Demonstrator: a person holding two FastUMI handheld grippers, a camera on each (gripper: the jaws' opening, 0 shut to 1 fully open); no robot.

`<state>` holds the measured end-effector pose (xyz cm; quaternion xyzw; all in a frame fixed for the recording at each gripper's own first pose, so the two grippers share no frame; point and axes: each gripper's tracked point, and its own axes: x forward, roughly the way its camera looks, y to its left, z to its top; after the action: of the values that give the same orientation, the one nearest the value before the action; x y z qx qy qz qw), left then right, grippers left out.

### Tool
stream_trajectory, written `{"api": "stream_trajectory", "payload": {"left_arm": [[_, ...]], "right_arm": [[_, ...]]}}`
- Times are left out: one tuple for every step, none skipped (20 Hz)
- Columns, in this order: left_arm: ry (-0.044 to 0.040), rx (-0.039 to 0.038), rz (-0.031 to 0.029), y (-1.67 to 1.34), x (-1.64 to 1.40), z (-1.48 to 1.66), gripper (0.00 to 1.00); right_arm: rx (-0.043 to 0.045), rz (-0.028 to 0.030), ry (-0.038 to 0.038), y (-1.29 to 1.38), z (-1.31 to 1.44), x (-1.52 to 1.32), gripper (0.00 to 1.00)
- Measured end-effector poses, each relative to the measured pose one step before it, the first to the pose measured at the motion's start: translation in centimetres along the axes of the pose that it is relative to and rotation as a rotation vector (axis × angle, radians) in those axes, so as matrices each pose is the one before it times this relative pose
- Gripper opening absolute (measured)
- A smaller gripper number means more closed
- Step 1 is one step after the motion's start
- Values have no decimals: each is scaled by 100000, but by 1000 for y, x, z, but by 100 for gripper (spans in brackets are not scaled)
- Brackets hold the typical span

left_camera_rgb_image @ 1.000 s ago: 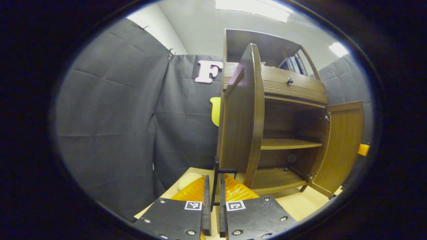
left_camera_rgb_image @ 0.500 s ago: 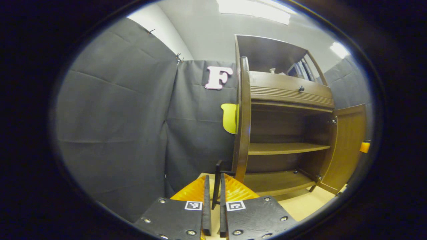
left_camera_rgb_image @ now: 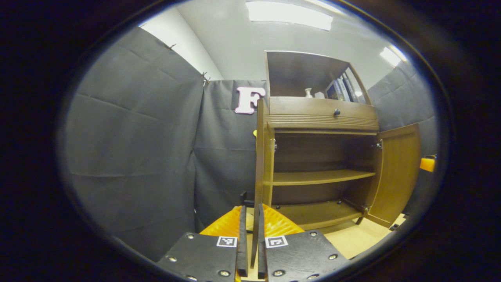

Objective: Open the right door of the double-door shoe cabinet with the right hand, and open the left door with the left hand.

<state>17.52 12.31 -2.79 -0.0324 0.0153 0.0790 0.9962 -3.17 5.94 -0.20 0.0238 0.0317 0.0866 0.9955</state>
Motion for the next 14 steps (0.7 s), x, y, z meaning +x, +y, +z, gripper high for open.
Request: {"api": "stream_trajectory", "payload": {"left_arm": [[298, -74, 103, -590, -1106, 144, 11], [200, 440, -200, -538, -956, 297, 10], [198, 724, 121, -537, -656, 155, 10], [289, 640, -125, -416, -951, 98, 11], [256, 900, -250, -245, -696, 21, 11], [167, 620, -6, -307, -699, 168, 11], [202, 432, -204, -278, -455, 205, 11], [333, 145, 27, -105, -637, 75, 10], [-42, -44, -388, -165, -684, 78, 11], [-94, 165, 200, -1, -484, 98, 11], [174, 176, 128, 38, -491, -43, 11], [169, 71, 31, -27, -232, 130, 11], [-440, -150, 9, 65, -518, -19, 11], [-1084, -1, 900, 154, -558, 338, 13]], "right_arm": [[347, -466, -48, -491, 223, -530, 98], [114, -806, -771, -602, 314, -589, 94], [194, -904, -283, -641, 189, -511, 96], [439, -595, 44, -558, 11, -531, 98], [548, -673, -223, -466, 129, -367, 98], [493, -706, -272, -454, 139, -322, 98], [162, -738, -263, -505, 133, -309, 98], [-309, -735, -258, -542, 63, -295, 98], [-502, -788, -204, -507, 72, -356, 98], [-445, -626, -259, -449, 46, -341, 98], [-187, -499, -77, -301, 79, -338, 98], [40, -390, -21, -213, 16, -373, 98], [97, -123, 123, -162, 2, -251, 98], [-35, -38, 169, -135, -64, -165, 98]]}}
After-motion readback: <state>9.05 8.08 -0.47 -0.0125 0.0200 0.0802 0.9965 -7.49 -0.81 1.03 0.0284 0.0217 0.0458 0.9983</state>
